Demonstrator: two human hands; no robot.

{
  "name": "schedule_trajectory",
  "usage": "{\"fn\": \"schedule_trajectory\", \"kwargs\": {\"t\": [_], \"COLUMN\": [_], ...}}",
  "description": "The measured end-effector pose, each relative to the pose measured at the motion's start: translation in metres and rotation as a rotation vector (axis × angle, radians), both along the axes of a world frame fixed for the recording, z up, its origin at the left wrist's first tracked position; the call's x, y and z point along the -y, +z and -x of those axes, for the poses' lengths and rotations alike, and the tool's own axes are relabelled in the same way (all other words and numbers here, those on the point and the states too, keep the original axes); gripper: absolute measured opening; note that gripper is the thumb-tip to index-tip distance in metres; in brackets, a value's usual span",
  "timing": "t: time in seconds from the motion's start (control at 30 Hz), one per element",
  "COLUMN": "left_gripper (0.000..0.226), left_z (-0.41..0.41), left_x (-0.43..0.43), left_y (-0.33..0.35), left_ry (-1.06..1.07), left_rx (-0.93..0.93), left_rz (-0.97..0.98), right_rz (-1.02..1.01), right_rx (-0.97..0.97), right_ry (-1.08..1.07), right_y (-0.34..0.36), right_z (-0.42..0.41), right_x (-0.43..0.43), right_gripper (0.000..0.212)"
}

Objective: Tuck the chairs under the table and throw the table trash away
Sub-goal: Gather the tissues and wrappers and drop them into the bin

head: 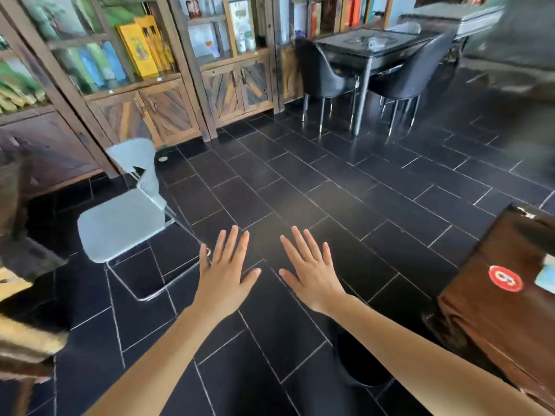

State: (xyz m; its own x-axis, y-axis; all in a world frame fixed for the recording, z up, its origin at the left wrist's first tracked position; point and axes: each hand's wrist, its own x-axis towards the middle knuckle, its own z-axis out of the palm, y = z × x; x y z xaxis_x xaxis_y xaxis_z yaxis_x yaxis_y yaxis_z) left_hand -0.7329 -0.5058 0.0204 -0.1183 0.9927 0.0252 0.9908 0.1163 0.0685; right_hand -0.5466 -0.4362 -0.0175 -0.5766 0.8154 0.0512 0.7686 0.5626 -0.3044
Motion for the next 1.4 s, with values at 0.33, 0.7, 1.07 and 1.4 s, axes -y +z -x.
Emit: {"fn": "schedule_trajectory", "kwargs": {"t": [0.33,0.7,1.07,1.4], "left_gripper": [0.073,0.073,0.073,0.073], "left_z": [-0.075,-0.172,-0.360,-0.570], "left_x": [-0.237,-0.501,-0.546,-0.567], "left_y": [-0.032,-0.035,-0.049,-0.052], "left_ry": [-0.449,-0.907,-1.415,-1.662], "left_rx": [0.083,0.045,0.054,-0.034], "left_rz": [0.092,0.153,0.255,0.237], "right_rz": [0.064,0.095,0.167,0.121], "right_rx": [-0.029,-0.044,-0.113,-0.199], "right_ry": [-0.456,-0.989,-1.475,-1.803], "right_y": [-0.027,-0.036,-0.054,-0.066], "right_z": [-0.094,-0.162,-0.280,-0.435], "right_x": [-0.155,-0.329,-0.307,-0.294], "right_gripper": [0.063,0.063,0.064,0.062]}}
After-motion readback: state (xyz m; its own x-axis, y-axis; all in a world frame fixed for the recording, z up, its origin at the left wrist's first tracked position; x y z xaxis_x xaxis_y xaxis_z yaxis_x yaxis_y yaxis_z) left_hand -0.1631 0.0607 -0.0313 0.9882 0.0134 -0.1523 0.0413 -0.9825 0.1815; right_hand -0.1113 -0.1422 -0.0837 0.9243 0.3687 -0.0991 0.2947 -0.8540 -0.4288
